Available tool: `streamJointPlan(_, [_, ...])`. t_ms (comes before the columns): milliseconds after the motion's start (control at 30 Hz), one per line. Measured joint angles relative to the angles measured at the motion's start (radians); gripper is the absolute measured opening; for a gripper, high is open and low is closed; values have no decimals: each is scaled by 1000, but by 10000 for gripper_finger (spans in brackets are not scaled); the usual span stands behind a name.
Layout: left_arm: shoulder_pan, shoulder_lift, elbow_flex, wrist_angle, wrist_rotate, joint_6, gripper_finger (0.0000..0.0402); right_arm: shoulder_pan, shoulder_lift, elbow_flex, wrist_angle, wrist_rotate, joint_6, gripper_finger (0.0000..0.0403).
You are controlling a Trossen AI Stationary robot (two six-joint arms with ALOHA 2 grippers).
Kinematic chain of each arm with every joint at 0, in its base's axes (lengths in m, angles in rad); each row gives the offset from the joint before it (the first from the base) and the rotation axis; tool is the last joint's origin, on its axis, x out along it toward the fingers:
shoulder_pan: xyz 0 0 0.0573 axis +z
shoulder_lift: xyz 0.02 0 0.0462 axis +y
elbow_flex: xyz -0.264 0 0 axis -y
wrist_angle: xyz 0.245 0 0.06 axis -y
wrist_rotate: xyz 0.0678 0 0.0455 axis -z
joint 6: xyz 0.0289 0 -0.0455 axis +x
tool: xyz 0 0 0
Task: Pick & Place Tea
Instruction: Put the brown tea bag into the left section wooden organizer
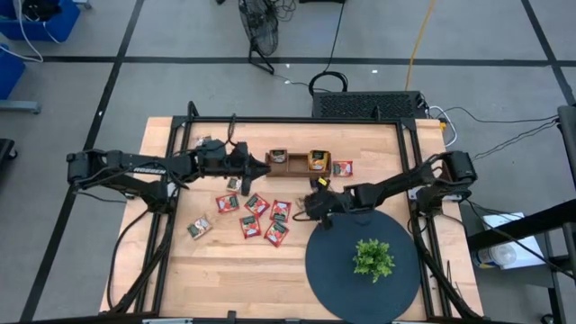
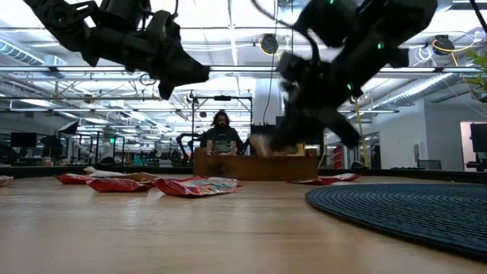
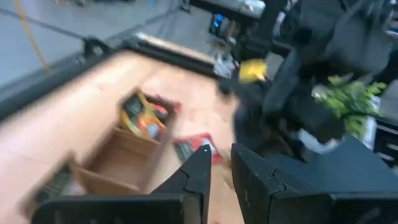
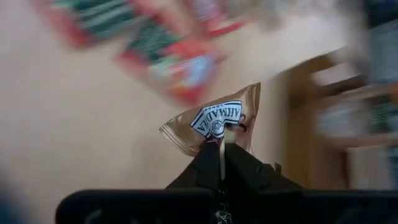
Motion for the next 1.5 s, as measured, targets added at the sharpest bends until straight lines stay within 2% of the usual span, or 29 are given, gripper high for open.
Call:
streamJointPlan(67, [-28,28,16,-6,1,-9,67,23,-4,0,62,138,-97,3])
streamJointPlan(167, [-66,79,35,20,0,-15,67,39,-1,-1,187,282,-207,2])
streamJointPlan(333, [-104,136,69,97,-9,-33,67,33,-4,0,417,398,-295,1])
streamJointPlan(433, [-119,168,92,113,-15,-32,67,21,-4,0,518,383,-320,1])
streamJointPlan(567, [-134,210,117,126,-58,-27,67,9,-4,0,557,365,-336,1])
streamJointPlan(733, [-135,244,137,125,-114,-26,67,5,-4,0,558,365,-334,1])
streamJointPlan(1500, [-131,247,149,191,-137,47,67,24,-6,2,558,351,-280,0])
